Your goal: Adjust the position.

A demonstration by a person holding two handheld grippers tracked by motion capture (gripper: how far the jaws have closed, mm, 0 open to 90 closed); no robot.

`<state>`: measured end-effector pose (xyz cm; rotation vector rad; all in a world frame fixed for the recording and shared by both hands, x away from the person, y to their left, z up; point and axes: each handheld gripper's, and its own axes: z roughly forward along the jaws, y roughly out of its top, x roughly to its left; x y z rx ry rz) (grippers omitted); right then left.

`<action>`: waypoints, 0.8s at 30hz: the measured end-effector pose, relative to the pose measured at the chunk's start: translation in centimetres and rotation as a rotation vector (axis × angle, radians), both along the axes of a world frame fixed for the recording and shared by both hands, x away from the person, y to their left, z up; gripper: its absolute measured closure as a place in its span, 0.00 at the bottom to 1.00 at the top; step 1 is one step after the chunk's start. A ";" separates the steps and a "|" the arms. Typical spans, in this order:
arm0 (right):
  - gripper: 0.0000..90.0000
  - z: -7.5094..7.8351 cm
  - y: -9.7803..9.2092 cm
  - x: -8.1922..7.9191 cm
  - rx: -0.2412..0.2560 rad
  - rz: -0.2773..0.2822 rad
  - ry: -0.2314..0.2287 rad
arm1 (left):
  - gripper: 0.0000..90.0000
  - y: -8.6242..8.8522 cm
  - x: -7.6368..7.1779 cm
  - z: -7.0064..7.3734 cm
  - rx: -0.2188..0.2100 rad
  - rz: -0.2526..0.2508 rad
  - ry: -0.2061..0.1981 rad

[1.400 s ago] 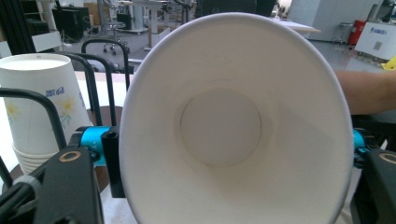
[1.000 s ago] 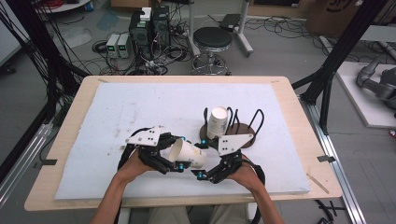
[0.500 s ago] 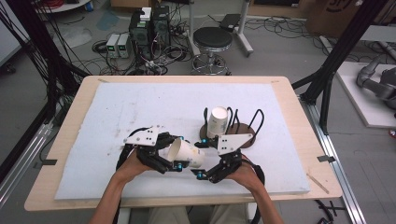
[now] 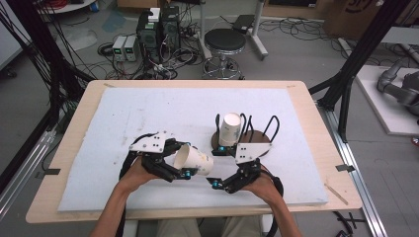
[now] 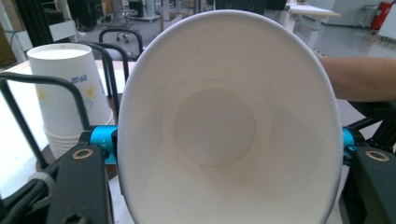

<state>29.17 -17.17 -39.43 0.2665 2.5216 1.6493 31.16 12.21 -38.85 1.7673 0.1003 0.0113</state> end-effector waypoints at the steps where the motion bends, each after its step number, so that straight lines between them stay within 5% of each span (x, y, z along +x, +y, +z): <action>1: 0.17 -0.1 -0.2 0.0 0.002 -0.013 0.002 | 0.36 0.0 0.0 0.0 0.000 0.000 0.000; 11: 0.16 -0.4 -2.1 -0.4 0.025 -0.122 -0.004 | 0.36 0.5 0.2 1.5 0.093 0.059 -0.002; 24: 0.17 -1.8 -5.0 -0.7 0.040 -0.286 0.000 | 0.36 0.6 0.8 2.6 0.282 0.097 0.004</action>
